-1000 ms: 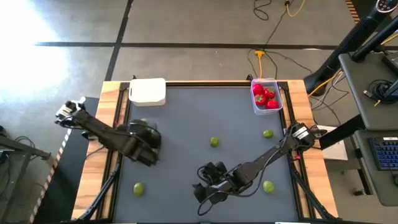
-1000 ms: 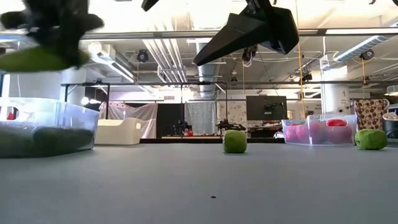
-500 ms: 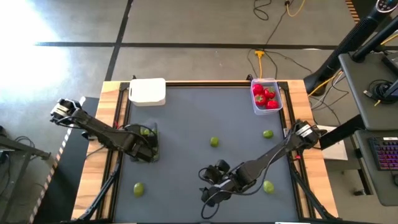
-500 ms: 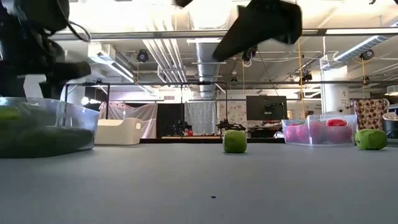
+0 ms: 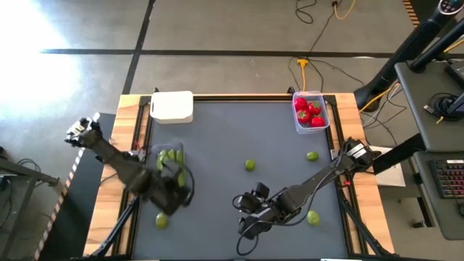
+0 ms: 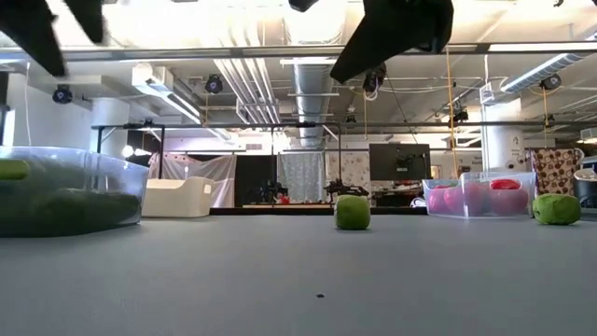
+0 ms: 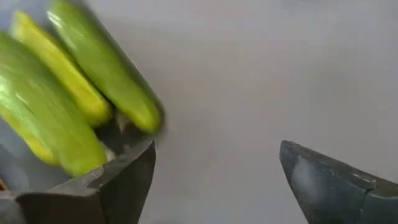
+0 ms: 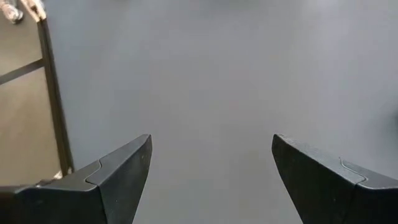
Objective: Sort produce into baskets
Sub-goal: Put the green lime into the white bin
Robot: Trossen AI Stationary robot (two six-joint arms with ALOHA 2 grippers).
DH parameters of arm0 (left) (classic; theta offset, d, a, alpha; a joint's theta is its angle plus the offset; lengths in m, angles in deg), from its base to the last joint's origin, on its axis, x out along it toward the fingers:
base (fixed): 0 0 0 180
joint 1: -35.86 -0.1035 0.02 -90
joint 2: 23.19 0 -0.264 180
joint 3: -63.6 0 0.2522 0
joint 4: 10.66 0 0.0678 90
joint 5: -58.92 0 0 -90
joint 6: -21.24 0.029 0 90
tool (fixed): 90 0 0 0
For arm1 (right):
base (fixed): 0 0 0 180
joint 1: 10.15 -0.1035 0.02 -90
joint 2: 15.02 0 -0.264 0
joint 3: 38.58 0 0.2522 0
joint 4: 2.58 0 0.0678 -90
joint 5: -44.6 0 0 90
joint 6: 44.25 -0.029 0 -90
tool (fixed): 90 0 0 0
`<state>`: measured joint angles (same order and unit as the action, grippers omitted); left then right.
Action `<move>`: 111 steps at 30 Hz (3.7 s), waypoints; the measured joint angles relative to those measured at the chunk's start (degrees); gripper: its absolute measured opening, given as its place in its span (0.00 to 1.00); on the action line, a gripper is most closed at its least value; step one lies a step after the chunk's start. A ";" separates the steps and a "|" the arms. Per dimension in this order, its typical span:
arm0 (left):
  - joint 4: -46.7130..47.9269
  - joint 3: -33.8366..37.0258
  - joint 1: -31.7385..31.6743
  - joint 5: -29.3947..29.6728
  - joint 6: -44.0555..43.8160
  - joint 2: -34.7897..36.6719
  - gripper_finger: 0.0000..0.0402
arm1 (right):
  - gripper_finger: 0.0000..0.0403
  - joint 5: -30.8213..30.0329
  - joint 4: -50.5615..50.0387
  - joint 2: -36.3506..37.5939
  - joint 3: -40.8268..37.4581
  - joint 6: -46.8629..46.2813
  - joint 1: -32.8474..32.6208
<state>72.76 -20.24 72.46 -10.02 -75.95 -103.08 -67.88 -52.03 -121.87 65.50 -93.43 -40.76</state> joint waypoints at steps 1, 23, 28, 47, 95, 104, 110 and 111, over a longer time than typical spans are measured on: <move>0.59 -1.86 1.64 -1.10 0.29 -1.73 0.82 | 0.81 -0.73 0.01 0.00 0.00 0.37 0.00; 4.97 -8.20 15.85 -23.22 -13.17 -22.37 0.86 | 0.81 -8.14 1.50 0.00 0.00 2.22 2.63; -2.68 -0.84 16.12 -28.10 -13.57 -22.35 0.89 | 0.81 -7.06 1.76 0.00 0.00 0.94 4.09; -13.52 9.25 17.11 -23.52 -9.21 -22.20 0.48 | 0.81 -4.42 2.11 -0.02 0.00 -13.60 5.17; -24.10 8.20 -93.68 1.29 80.40 -10.19 0.47 | 0.81 -2.67 -33.68 0.26 42.32 44.94 33.01; -21.68 2.65 -97.92 -0.79 75.05 -21.01 0.48 | 0.81 23.86 -30.99 -0.09 33.73 57.43 48.23; -21.71 0.96 -98.15 0.31 74.69 -24.66 0.56 | 0.82 31.80 -24.11 -0.14 20.04 57.14 51.98; -21.49 0.95 -98.15 1.39 74.64 -25.01 0.57 | 0.82 31.82 -22.74 -0.15 17.95 56.85 52.00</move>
<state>51.27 -19.29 -25.69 -8.63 -1.32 -128.09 -36.06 -74.77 -122.02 83.45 -36.58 11.23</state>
